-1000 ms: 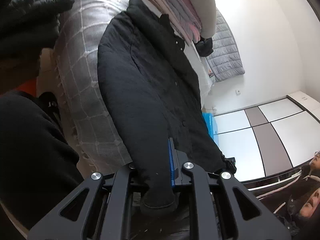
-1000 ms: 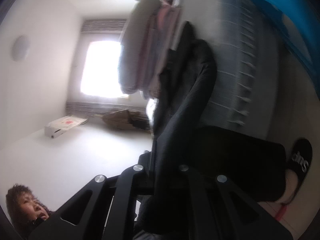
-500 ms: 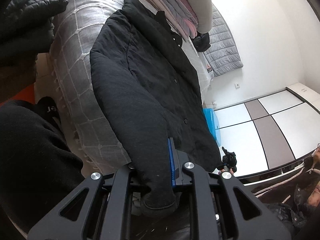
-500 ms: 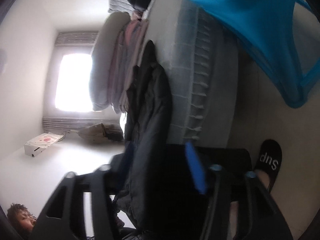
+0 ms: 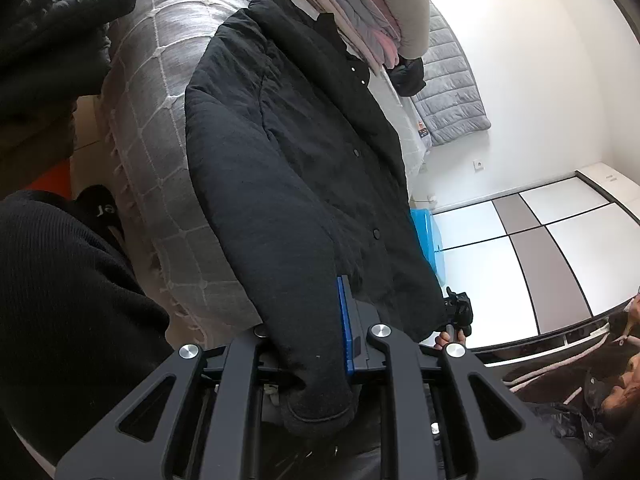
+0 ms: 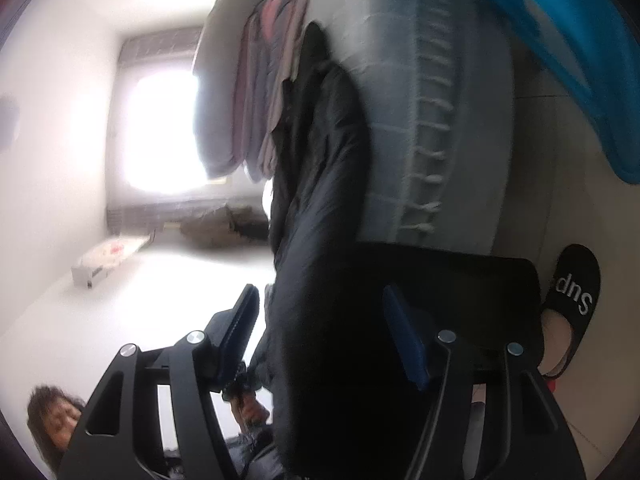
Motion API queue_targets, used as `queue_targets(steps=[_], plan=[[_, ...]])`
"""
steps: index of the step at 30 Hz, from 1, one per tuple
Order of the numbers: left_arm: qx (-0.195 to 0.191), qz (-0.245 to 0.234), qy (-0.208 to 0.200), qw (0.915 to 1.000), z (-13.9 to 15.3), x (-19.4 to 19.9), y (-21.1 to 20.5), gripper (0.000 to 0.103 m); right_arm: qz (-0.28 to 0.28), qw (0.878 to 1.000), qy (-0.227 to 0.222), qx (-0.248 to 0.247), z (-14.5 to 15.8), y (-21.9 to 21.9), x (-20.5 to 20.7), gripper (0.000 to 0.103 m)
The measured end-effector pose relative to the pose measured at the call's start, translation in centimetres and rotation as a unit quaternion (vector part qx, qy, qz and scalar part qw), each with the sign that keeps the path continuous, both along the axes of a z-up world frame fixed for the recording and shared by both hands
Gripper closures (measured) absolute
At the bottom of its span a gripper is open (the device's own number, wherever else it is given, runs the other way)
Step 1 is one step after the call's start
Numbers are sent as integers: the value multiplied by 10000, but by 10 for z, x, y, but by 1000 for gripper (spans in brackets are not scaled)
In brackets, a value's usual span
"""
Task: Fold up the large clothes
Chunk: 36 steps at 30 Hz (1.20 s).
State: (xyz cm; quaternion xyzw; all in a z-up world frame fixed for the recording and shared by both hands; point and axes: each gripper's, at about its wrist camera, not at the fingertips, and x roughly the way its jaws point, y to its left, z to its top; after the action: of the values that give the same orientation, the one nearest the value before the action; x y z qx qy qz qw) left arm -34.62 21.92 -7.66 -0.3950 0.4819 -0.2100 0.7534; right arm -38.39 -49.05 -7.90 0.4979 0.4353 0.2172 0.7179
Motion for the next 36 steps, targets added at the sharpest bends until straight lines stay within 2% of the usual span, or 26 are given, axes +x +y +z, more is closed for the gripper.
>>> queue_targets(steps=[1,2,3,6,11,14,17,23,28,36], plan=[[-3,5,0,10000,0,0,0,89,22,9999,-96,-49,3,4,-1,51],[-1,3,-2,10000,0,0,0,89,49,9997,-171,-186,8,11,-1,67],[-4,9,-1,10000,0,-1,0,89,29,9992,-138,-374,10,14,-2,94],[2,27,-31,10000,0,-2,-1,89,-69,9978,-309,-590,19,24,-6,95],[-121,121,-353,9992,15,-8,-1,90,-191,9961,-805,-303,44,40,-12,96],[-228,198,-780,9965,40,-18,0,91,-54,9928,-1194,-94,66,57,-11,96],[-180,286,-993,9945,58,-29,4,92,31,9886,-1500,130,81,65,-15,96],[-255,255,-1272,9912,72,-50,5,93,-9,9827,-1829,293,99,64,-38,96],[-329,224,-1423,9890,77,-66,6,93,-193,9790,-1932,620,91,51,-56,96],[-610,455,-1257,9891,56,-65,20,93,-488,9798,-1667,986,62,34,-50,96]])
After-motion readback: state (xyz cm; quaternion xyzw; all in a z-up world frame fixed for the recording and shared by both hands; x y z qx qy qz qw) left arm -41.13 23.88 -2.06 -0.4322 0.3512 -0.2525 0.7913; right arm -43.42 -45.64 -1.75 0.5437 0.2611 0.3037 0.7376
